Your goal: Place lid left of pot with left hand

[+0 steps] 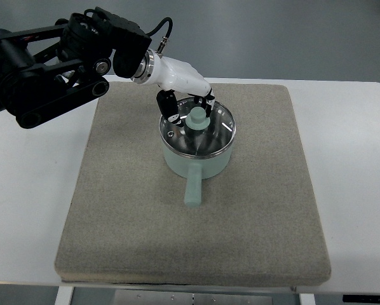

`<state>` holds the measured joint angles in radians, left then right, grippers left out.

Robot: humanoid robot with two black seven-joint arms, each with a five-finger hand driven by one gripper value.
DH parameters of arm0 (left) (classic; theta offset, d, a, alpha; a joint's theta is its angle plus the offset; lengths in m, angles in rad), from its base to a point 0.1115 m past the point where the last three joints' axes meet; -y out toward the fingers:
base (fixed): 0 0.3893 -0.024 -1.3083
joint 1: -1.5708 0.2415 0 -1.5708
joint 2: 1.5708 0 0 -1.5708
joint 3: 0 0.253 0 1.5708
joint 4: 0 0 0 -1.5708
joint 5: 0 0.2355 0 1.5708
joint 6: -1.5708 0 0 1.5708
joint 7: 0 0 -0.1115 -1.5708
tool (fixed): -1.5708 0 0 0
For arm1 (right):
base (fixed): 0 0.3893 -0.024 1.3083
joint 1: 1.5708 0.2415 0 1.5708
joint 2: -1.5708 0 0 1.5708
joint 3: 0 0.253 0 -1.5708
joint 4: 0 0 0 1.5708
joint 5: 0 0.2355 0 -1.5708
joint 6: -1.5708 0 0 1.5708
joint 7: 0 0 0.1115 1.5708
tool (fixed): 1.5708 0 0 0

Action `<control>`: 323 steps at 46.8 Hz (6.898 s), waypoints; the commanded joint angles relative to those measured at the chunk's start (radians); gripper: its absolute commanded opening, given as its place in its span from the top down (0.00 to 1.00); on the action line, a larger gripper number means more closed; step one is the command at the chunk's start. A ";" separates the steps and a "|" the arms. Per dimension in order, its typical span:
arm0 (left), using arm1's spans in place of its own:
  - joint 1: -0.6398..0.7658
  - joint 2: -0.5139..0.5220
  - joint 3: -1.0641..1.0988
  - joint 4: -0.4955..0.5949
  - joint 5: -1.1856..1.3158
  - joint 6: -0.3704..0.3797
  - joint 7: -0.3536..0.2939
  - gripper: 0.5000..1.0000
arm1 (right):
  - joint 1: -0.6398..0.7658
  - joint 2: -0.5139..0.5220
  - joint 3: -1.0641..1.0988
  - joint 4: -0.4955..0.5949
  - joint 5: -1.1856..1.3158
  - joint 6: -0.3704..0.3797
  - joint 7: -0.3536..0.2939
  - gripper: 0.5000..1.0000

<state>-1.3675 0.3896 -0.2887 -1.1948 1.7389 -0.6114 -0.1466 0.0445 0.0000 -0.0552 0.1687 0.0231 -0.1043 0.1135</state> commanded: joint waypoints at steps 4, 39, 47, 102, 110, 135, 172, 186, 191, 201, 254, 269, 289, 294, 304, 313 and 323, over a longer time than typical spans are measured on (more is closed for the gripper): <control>-0.010 0.000 -0.009 -0.011 -0.004 0.001 -0.001 0.58 | 0.000 0.000 0.000 0.000 0.000 0.000 0.000 0.16; -0.004 0.000 -0.003 -0.005 0.002 0.001 0.002 0.76 | 0.000 0.000 0.000 0.000 0.000 0.000 0.000 0.16; -0.001 0.000 0.000 -0.005 0.002 0.001 0.002 0.76 | 0.000 0.000 0.000 0.000 0.000 0.000 0.000 0.16; -0.004 -0.005 -0.012 0.004 -0.001 0.006 0.005 1.00 | 0.000 0.000 0.000 0.000 0.000 0.000 0.000 0.16; -0.010 -0.005 -0.021 0.004 -0.001 0.006 0.005 1.00 | 0.000 0.000 0.000 0.000 0.000 0.000 0.000 0.16; -0.021 -0.005 -0.021 0.001 0.004 0.006 0.005 1.00 | 0.000 0.000 0.000 0.000 0.000 0.000 0.000 0.16; -0.061 0.136 -0.024 0.001 0.053 0.004 0.007 1.00 | 0.000 0.000 0.000 0.000 0.000 0.000 0.000 0.16; 0.022 0.288 -0.024 0.004 0.053 0.006 0.007 1.00 | 0.000 0.000 0.000 0.000 0.000 0.000 0.000 0.15; 0.074 0.298 -0.030 0.017 0.054 0.009 0.007 1.00 | 0.000 0.000 0.000 0.000 0.000 0.000 0.000 0.16; 0.154 0.287 -0.044 0.069 0.060 0.117 0.007 1.00 | 0.000 0.000 0.000 0.000 0.000 0.000 0.000 0.16; 0.251 0.169 -0.033 0.205 0.051 0.308 0.005 0.06 | 0.000 0.000 0.000 0.000 0.000 0.000 0.000 0.16; 0.249 0.181 -0.037 0.221 -0.235 0.355 0.004 0.01 | 0.000 0.000 0.000 0.000 0.000 0.000 0.000 0.16; 0.252 0.190 -0.047 0.394 -1.202 0.397 0.004 0.01 | 0.000 0.000 0.000 0.000 0.000 0.000 0.000 0.16; 0.268 0.195 -0.052 0.454 -1.401 0.383 0.004 0.01 | 0.000 0.000 0.000 0.000 0.000 0.000 0.000 0.16; 0.275 0.184 -0.052 0.580 -1.684 0.239 0.005 0.01 | 0.000 0.000 0.000 0.000 0.000 0.000 0.000 0.16; 0.298 0.180 -0.093 0.650 -1.831 0.067 0.010 0.01 | 0.000 0.000 0.000 0.000 0.000 0.000 0.000 0.16; 0.337 0.166 -0.093 0.663 -1.989 0.032 0.070 0.01 | 0.000 0.000 0.000 0.000 0.000 0.000 0.000 0.16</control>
<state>-1.0427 0.5641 -0.3821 -0.5347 -0.2164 -0.5763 -0.0897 0.0445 0.0000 -0.0552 0.1687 0.0231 -0.1043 0.1135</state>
